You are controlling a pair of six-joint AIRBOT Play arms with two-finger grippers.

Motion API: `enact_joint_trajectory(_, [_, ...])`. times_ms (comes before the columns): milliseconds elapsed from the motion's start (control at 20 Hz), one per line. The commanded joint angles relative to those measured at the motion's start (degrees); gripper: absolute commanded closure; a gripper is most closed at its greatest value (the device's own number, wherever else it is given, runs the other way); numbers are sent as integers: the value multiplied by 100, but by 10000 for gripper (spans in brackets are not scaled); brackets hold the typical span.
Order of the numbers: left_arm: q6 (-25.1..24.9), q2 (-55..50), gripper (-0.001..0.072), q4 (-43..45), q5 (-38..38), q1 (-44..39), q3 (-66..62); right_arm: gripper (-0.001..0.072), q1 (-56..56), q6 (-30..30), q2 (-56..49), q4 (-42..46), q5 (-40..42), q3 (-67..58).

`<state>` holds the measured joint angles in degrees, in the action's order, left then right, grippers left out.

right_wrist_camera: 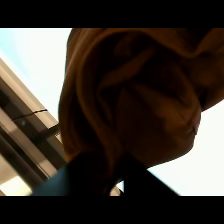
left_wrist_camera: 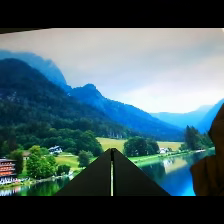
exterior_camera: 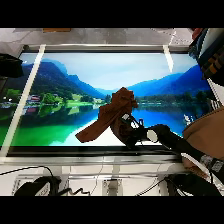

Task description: Fold the clothes and pants, and hang the long-sleeved shirts on hangers.

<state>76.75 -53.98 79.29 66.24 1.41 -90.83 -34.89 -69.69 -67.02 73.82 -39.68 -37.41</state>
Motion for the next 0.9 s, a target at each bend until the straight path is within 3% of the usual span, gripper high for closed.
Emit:
enact_joint_trajectory(0, [-2, 0, 697, 4, 4, 4, 2, 694, -9, -341, -87, 81, 190, 2])
enact_joint_trajectory(200, [-4, -4, 697, 271, 247, 7, 114, 696, -9, -442, 42, -9, 131, -57])
enact_joint_trajectory(400, [-96, 20, 697, 686, 754, 70, 1099, 696, -9, -468, 398, -13, 118, -404])
enact_joint_trajectory(750, [-269, 136, 698, -667, 417, 90, 3974, 695, -9, -533, 483, -210, 129, -557])
enact_joint_trajectory(850, [-520, 247, 700, -1176, 326, 96, 4712, 695, -9, -533, 483, -227, 127, -557])
